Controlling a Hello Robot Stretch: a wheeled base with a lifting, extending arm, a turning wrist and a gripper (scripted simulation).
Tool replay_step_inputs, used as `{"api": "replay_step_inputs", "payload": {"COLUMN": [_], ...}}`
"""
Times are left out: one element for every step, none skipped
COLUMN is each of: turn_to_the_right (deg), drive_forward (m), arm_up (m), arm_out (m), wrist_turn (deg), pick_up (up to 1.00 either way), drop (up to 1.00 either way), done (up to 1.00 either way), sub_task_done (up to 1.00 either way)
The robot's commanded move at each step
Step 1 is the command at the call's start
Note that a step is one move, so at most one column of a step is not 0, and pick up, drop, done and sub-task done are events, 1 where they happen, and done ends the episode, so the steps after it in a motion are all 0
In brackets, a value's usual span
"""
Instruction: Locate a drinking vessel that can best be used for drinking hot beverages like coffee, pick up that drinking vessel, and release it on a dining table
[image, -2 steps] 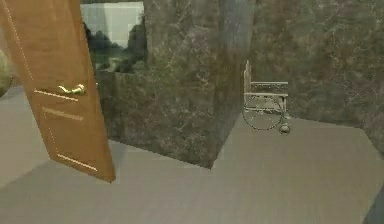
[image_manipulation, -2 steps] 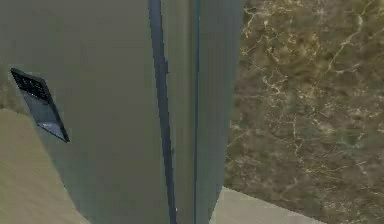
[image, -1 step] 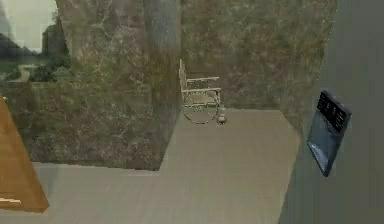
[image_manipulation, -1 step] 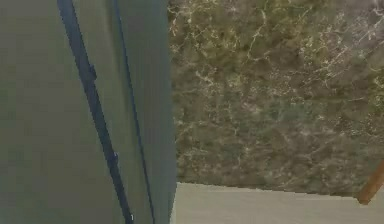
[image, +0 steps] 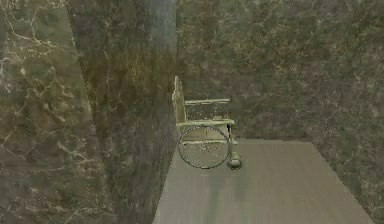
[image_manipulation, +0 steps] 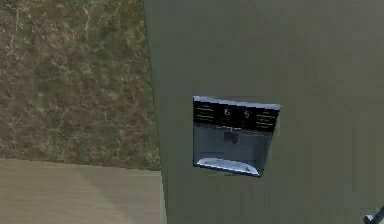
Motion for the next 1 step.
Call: {"api": "replay_step_inputs", "payload": {"turn_to_the_right": [3.0], "drive_forward": [0.0], "arm_up": [0.0], "arm_out": [0.0], "wrist_turn": [0.0], "pick_up": [0.0], "drop": [0.0], "done": [0.0], "sub_task_done": [0.0]}}
